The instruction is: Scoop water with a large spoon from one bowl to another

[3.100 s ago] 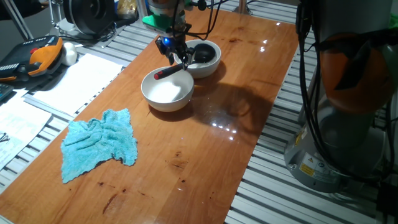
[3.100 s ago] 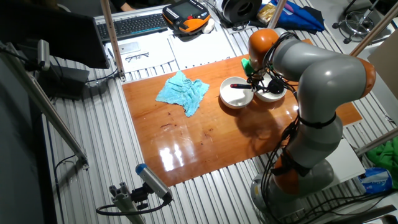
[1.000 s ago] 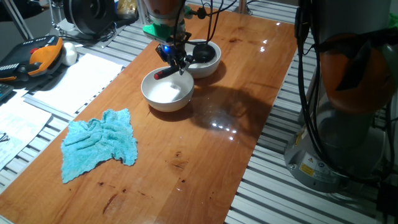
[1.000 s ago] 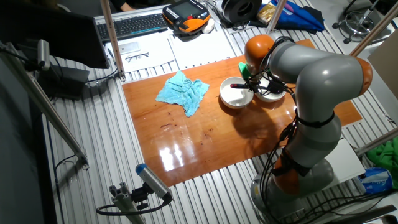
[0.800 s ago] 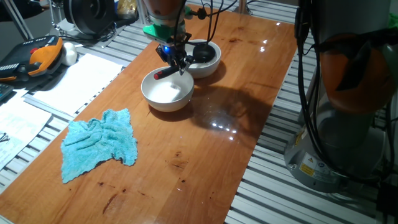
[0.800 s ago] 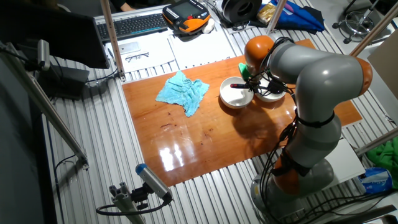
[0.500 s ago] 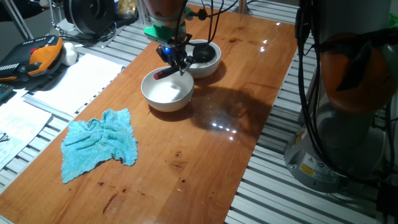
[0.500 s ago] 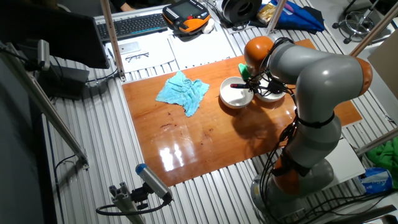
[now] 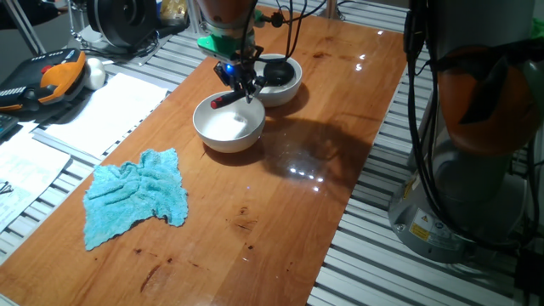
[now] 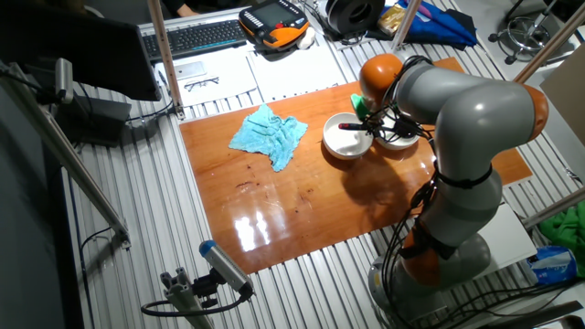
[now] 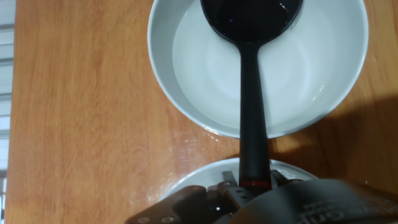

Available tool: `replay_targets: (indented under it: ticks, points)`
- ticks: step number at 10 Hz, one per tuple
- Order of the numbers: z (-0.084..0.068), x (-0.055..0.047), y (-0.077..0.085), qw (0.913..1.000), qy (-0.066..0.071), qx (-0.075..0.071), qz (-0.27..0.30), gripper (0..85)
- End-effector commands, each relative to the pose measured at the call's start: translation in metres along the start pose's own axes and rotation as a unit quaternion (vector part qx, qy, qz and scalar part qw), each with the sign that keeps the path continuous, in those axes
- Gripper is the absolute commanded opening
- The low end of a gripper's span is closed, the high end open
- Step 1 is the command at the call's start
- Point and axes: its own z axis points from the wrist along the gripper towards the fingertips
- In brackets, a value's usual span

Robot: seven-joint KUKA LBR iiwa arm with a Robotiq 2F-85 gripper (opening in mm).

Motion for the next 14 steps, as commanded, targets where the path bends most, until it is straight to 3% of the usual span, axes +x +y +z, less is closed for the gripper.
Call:
replay_targets:
  ticks: [1,2,6,11,14]
  points:
    - [0.000,0.000,0.000,1.0000,0.002,0.000,-0.002,17.0]
    - [0.000,-0.001,-0.001,1.0000,0.002,-0.003,-0.005,0.0]
    - [-0.001,-0.004,-0.003,0.9999,0.007,-0.003,-0.011,0.0]
    - [-0.006,-0.006,-0.007,0.9997,0.018,0.011,-0.016,0.0]
    - [-0.018,-0.009,-0.012,0.9989,0.037,0.017,-0.024,0.0]
